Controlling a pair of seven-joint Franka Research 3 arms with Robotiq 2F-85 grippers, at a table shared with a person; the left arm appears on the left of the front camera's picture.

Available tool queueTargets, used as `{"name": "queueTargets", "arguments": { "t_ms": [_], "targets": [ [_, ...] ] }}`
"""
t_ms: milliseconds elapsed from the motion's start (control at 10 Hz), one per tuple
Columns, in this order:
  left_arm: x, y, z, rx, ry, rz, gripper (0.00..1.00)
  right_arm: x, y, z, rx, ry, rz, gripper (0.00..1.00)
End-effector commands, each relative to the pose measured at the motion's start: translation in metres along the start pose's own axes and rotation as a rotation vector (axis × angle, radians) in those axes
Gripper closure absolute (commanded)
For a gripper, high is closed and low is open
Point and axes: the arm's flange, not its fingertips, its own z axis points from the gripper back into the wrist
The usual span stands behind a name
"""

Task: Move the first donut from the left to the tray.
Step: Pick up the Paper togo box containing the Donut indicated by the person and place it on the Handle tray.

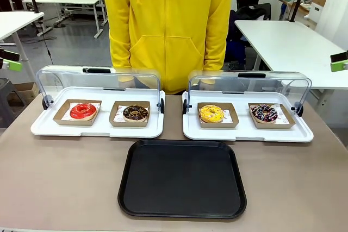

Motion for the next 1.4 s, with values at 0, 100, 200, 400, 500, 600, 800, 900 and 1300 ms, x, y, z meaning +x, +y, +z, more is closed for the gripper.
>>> {"name": "queueTargets", "arguments": {
  "t_ms": [0, 100, 200, 400, 500, 600, 800, 900, 1300],
  "targets": [
    [0.0012, 0.0018, -0.0013, -0.005, -0.027, -0.01, 0.0, 0.0003, -0.0018, -0.0009, 0.004, -0.023, 0.021, 0.0],
    [0.0012, 0.0018, -0.0013, -0.005, -0.027, -0.01, 0.0, 0.0003, -0.0018, -0.0009, 0.004, -0.023, 0.021, 0.0],
    [0.0012, 0.0018, -0.0013, -0.005, -0.027, -0.01, 0.0, 0.0003, -0.0018, -0.0009, 0.004, -0.023, 0.021, 0.0],
    [0.0012, 0.0018, -0.0013, -0.005, -0.027, -0.01, 0.0, 0.0003, -0.0018, -0.0009, 0.004, -0.023, 0.021, 0.0],
    [0.0012, 0.0018, -0.0013, -0.005, -0.027, -0.01, 0.0, 0.0003, -0.0018, -0.0009, 0.004, -0.023, 0.021, 0.0],
    [0.0012, 0.0018, -0.0013, -0.005, -0.027, -0.01, 0.0, 0.0003, -0.0018, -0.0009, 0.004, -0.023, 0.021, 0.0],
    [0.0012, 0.0018, -0.0013, -0.005, -0.027, -0.01, 0.0, 0.0003, -0.0018, -0.0009, 0.004, -0.023, 0.021, 0.0],
    [0.0012, 0.0018, -0.0013, -0.005, -0.027, -0.01, 0.0, 0.0003, -0.0018, -0.0009, 0.004, -0.023, 0.021, 0.0],
    [0.0012, 0.0018, -0.0013, -0.005, -0.027, -0.01, 0.0, 0.0003, -0.0018, -0.0009, 0.004, -0.023, 0.021, 0.0]
  ]
}}
